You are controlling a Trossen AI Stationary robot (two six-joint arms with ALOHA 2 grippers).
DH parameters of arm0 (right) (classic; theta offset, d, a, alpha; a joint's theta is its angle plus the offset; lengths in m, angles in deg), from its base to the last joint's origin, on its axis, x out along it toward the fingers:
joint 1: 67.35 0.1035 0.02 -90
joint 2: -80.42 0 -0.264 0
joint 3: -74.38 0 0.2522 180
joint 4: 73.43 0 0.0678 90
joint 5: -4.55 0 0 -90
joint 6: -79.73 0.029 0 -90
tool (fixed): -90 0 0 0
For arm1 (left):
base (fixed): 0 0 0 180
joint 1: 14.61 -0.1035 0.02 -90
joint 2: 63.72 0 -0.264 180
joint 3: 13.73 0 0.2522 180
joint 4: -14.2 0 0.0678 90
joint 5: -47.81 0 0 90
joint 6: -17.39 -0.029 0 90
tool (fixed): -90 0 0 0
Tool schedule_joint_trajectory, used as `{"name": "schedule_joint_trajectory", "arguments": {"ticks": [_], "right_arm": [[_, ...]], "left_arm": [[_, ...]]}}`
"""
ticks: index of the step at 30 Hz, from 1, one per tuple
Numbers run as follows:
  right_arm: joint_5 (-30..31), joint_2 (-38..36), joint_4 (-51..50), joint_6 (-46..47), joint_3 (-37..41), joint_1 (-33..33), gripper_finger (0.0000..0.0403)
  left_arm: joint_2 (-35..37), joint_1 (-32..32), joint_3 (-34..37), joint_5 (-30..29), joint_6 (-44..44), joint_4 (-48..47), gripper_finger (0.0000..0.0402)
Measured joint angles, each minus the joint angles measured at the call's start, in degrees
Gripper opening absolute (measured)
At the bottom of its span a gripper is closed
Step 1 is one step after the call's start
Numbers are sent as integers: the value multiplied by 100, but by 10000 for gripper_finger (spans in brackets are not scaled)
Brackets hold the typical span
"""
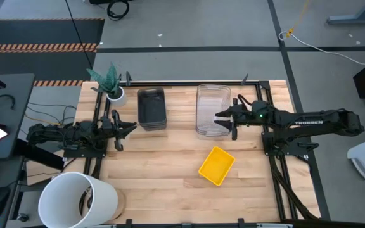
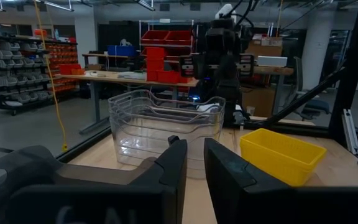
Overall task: Stack baskets by color
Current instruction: Return to Home Position
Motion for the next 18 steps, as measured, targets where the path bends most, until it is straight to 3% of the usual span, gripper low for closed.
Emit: {"name": "schedule_joint_trajectory", "arguments": {"ticks": [18], "right_arm": [[-146, -755, 2120, 614, 1777, -454, 154]], "left_arm": [[0, -2, 0, 0, 0, 0, 60]]}}
